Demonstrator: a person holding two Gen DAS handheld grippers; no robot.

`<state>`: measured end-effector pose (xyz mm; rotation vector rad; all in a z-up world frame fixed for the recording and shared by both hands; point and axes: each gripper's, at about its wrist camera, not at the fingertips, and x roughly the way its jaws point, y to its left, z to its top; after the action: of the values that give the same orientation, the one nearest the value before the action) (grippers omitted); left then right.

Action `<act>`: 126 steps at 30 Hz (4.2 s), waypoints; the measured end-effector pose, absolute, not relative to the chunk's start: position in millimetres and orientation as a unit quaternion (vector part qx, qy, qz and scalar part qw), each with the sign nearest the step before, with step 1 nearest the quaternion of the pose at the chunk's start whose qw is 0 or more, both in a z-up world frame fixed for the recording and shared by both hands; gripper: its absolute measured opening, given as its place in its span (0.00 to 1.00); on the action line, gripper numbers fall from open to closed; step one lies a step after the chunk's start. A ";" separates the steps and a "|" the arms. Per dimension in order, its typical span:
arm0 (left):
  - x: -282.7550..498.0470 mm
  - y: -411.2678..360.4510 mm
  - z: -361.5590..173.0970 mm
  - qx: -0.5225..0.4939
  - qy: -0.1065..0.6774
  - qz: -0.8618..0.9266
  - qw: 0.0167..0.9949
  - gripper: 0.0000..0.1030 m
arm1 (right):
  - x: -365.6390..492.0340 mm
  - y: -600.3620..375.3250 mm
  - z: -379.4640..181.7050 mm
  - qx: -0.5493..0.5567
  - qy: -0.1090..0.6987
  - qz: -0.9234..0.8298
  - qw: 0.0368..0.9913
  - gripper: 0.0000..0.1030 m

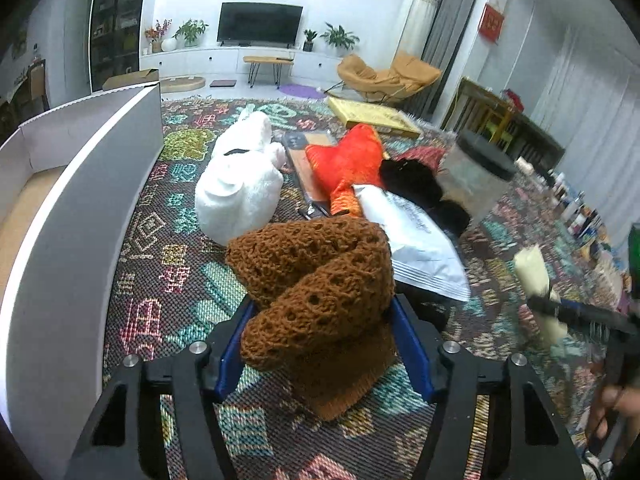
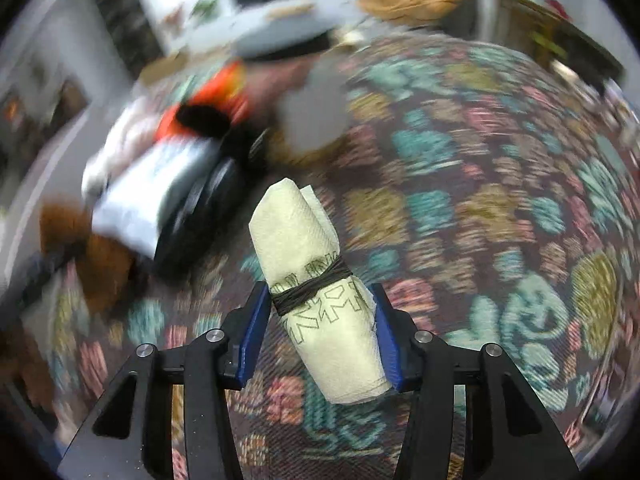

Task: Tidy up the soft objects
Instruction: 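Close left tool on brown knitted hat while right tool grasps cream rolled towel, then carry hat and towel roll over white box and open both tools, then move both tools back over the table toward the black items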

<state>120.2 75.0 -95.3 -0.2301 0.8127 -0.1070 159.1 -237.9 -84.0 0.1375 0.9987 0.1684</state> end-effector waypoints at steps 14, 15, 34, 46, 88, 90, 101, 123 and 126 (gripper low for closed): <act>93.3 72.6 -59.7 -0.133 0.356 -0.093 0.920 0.59 | 183.1 -289.5 -48.8 0.182 0.419 0.039 0.889 0.51; 92.4 72.5 -56.9 -0.135 0.353 -0.096 0.921 0.59 | 183.0 -291.5 -49.5 0.184 0.418 0.038 0.889 0.51; 25.6 201.7 28.7 -0.204 0.276 -0.046 0.938 0.59 | 183.5 -147.3 61.7 0.118 0.380 0.222 0.890 0.51; -52.7 335.3 7.1 -0.147 0.317 0.195 0.917 0.99 | 100.0 105.5 30.7 0.130 0.488 0.452 0.735 0.82; 121.9 39.1 -167.3 -0.009 0.451 -0.010 0.892 1.00 | 82.6 -161.9 -140.7 0.005 0.440 -0.007 0.898 0.87; 122.5 39.5 -168.2 -0.010 0.451 -0.010 0.892 1.00 | 82.3 -161.2 -140.7 0.005 0.440 -0.007 0.898 0.87; 124.4 39.7 -167.1 -0.010 0.451 -0.011 0.892 1.00 | 81.8 -161.2 -140.8 0.006 0.441 -0.003 0.898 0.87; 124.0 40.4 -166.7 -0.010 0.452 -0.011 0.892 1.00 | 80.2 -163.0 -139.6 0.013 0.439 0.002 0.899 0.88; 124.2 40.8 -166.9 -0.010 0.452 -0.011 0.892 1.00 | 80.5 -184.3 -133.2 0.094 0.425 0.039 0.899 0.87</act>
<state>124.2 40.8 -166.9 -0.0213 0.9370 -0.0220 80.5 -184.3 -133.2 0.1947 0.8794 0.0816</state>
